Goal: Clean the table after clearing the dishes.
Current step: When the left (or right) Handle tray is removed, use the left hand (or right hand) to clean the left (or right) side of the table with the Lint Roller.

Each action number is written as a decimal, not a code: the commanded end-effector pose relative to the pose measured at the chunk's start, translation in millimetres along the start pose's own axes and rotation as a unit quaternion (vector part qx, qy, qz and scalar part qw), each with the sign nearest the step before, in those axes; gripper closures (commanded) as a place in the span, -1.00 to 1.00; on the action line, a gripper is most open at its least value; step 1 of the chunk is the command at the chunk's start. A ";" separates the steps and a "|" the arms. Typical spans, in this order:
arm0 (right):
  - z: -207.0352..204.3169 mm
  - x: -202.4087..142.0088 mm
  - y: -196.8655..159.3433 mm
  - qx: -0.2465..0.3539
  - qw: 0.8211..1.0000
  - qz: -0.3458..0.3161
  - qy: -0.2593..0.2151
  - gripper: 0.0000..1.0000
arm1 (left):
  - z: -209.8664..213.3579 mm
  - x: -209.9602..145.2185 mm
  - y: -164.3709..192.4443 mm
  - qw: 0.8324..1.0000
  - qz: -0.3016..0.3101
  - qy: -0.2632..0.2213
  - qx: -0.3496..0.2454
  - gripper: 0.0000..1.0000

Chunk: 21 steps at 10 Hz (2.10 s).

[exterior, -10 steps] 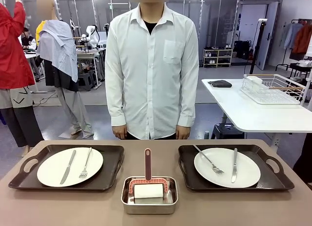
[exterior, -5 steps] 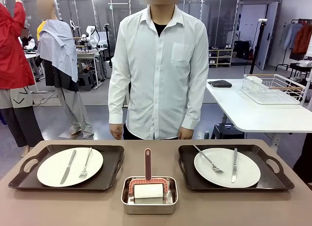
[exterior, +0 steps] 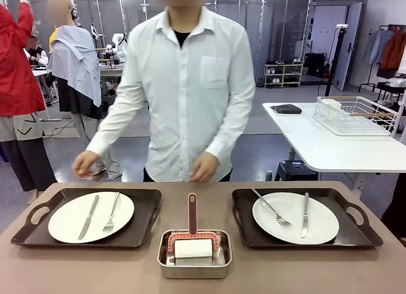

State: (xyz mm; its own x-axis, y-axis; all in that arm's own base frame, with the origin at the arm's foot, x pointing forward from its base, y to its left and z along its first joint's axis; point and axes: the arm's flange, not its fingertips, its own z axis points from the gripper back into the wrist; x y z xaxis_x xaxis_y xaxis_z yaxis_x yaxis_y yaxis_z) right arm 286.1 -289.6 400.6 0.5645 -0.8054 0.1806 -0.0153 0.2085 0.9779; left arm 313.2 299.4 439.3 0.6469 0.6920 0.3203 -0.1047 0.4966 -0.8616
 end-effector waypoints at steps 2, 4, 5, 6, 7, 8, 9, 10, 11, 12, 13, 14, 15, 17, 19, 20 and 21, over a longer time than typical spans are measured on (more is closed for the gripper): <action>0.9 -0.1 3.2 0.007 1.000 -0.002 -0.003 -1.00 | 1.9 -0.5 2.9 1.000 -0.004 0.001 -0.007 -1.00; 0.9 -0.1 3.2 0.007 1.000 -0.002 -0.003 -1.00 | 1.9 -0.5 2.9 1.000 -0.004 0.001 -0.007 -1.00; 0.9 -0.1 3.2 0.007 1.000 -0.002 -0.003 -1.00 | 1.9 -0.5 2.9 1.000 -0.004 0.001 -0.007 -1.00; 0.9 -0.1 3.2 0.007 1.000 -0.002 -0.003 -1.00 | 1.9 -0.5 2.9 1.000 -0.004 0.001 -0.007 -1.00; 0.9 -0.1 3.2 0.007 1.000 -0.002 -0.003 -1.00 | 1.9 -0.5 2.9 1.000 -0.004 0.001 -0.007 -1.00; 0.9 -0.1 3.2 0.007 1.000 -0.002 -0.003 -1.00 | 1.9 -0.5 2.9 1.000 -0.004 0.001 -0.007 -1.00; 0.9 -0.1 3.2 0.007 1.000 -0.002 -0.003 -1.00 | 1.9 -0.5 2.9 1.000 -0.004 0.001 -0.007 -1.00; 0.9 -0.1 3.2 0.007 1.000 -0.002 -0.003 -1.00 | 1.9 -0.5 2.9 1.000 -0.004 0.001 -0.007 -1.00; 0.9 -0.1 3.2 0.007 1.000 -0.002 -0.003 -1.00 | 1.9 -0.5 2.9 1.000 -0.004 0.001 -0.007 -1.00; 0.9 -0.1 3.2 0.007 1.000 -0.002 -0.003 -1.00 | 1.9 -0.5 2.9 1.000 -0.004 0.001 -0.007 -1.00; 0.9 -0.1 3.2 0.007 1.000 -0.002 -0.003 -1.00 | 1.9 -0.5 2.9 1.000 -0.004 0.001 -0.007 -1.00; 0.9 -0.1 3.2 0.007 1.000 -0.002 -0.003 -1.00 | 1.9 -0.5 2.9 1.000 -0.004 0.001 -0.007 -1.00; 0.9 -0.1 3.2 0.007 1.000 -0.002 -0.003 -1.00 | 1.9 -0.5 2.9 1.000 -0.004 0.001 -0.007 -1.00; 0.9 -0.1 3.2 0.007 1.000 -0.002 -0.003 -1.00 | 1.9 -0.5 2.9 1.000 -0.004 0.001 -0.007 -1.00; 0.9 -0.1 3.2 0.007 1.000 -0.002 -0.003 -1.00 | -0.1 0.0 0.0 1.000 0.000 0.000 0.000 -1.00; 0.9 -0.1 3.2 0.007 1.000 -0.002 -0.003 -1.00 | -28.4 -2.4 -35.3 0.997 -0.066 0.035 0.005 -1.00; 0.9 -0.1 3.2 0.007 1.000 -0.002 -0.003 -1.00 | -59.3 -6.6 -70.6 0.991 -0.114 0.072 0.009 -1.00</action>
State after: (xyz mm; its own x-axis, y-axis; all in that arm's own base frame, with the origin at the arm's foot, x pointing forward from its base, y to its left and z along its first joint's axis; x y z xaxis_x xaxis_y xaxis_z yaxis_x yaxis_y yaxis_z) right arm 286.5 -289.2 400.7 0.5656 -0.8046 0.1808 -0.0152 0.2091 0.9778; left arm 341.0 259.7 457.8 0.7165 0.5822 0.3844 -0.0230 0.5704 -0.8210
